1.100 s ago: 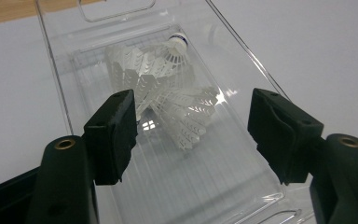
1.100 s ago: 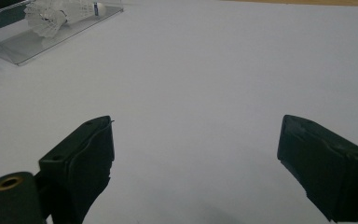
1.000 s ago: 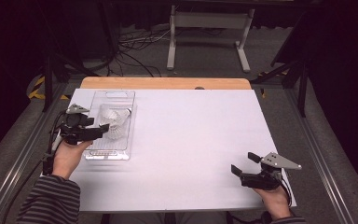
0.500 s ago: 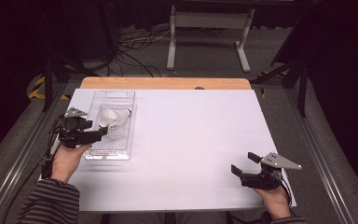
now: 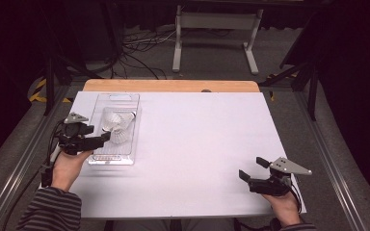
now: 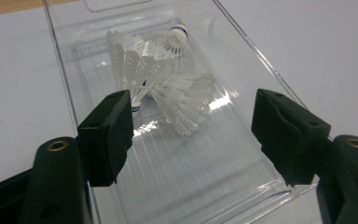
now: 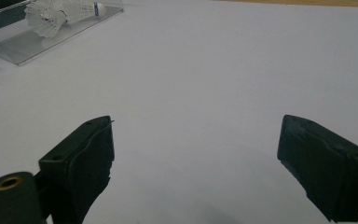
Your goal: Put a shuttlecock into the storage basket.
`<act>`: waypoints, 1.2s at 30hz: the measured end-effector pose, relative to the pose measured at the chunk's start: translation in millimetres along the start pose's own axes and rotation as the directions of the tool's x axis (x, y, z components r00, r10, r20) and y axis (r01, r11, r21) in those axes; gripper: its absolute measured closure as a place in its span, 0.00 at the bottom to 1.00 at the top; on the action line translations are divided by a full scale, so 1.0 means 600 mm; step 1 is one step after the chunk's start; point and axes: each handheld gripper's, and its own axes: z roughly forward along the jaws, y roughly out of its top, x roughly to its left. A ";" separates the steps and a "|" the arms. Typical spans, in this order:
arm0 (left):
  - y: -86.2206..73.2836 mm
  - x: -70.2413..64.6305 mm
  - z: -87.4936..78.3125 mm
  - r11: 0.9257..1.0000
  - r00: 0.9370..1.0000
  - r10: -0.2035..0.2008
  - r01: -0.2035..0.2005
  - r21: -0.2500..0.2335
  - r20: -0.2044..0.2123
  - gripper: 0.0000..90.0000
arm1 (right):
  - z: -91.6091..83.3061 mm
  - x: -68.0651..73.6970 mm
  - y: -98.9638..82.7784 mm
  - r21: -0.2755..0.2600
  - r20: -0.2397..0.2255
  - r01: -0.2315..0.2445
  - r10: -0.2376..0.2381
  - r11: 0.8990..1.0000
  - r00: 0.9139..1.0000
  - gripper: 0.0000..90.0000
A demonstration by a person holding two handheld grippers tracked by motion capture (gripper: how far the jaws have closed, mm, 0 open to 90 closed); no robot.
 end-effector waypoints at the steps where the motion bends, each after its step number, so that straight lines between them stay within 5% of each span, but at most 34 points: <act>1: 0.000 0.000 -0.001 1.000 1.000 -0.001 0.001 -0.002 0.003 0.34 | 0.000 0.000 0.000 0.000 0.000 0.000 0.000 1.000 1.000 0.13; 36: -0.022 -0.014 -0.011 1.000 1.000 0.019 -0.018 -0.016 0.025 0.26 | 0.001 0.000 0.000 0.001 -0.003 0.001 -0.001 1.000 1.000 0.13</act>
